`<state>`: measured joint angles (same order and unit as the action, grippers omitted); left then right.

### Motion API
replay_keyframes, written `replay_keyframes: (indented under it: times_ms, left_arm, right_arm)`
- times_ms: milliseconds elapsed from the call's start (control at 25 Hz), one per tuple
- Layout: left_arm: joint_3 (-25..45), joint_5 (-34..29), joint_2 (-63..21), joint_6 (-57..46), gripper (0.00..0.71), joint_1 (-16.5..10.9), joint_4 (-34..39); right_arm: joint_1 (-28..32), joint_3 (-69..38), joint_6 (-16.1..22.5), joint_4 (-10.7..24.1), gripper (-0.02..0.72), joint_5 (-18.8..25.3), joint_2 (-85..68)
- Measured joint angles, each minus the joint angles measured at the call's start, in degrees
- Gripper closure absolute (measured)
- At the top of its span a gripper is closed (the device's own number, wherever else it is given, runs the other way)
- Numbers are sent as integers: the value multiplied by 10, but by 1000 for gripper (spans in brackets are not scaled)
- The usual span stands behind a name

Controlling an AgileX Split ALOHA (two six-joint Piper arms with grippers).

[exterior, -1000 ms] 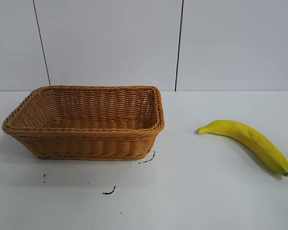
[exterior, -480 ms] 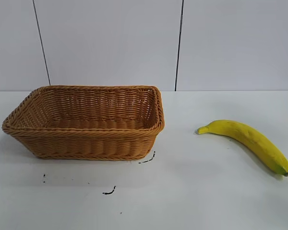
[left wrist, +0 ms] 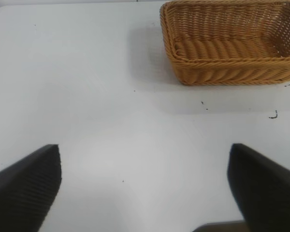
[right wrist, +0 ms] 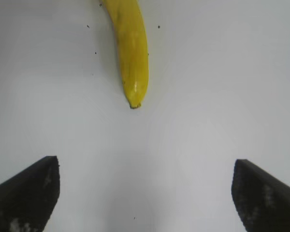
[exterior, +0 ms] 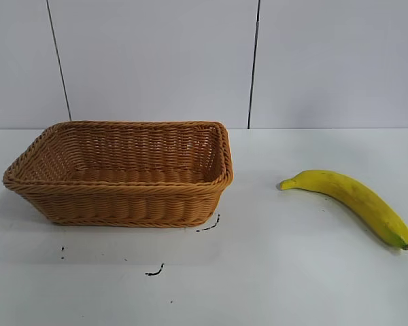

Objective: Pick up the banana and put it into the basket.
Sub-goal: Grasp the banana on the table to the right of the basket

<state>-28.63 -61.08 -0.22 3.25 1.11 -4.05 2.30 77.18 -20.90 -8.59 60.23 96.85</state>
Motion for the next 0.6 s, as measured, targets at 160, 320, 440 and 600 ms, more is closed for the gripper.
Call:
replay_keyframes:
  times_ms: [160,320,440,600]
  left_arm:
    - [0,0,0,0,17,0,0]
    - [0,0,0,0,17,0,0]
    - [0,0,0,0,17,0,0]
    - [0,0,0,0,17,0,0]
  right_arm:
    - [-1,2,-10,-1,46,-32,44]
    - [-24,2,-10,8,46,-37,65]
    - [-48,2,-12,26,46,-57,69]
    - [-60,2,-11,44,46,-77,81]
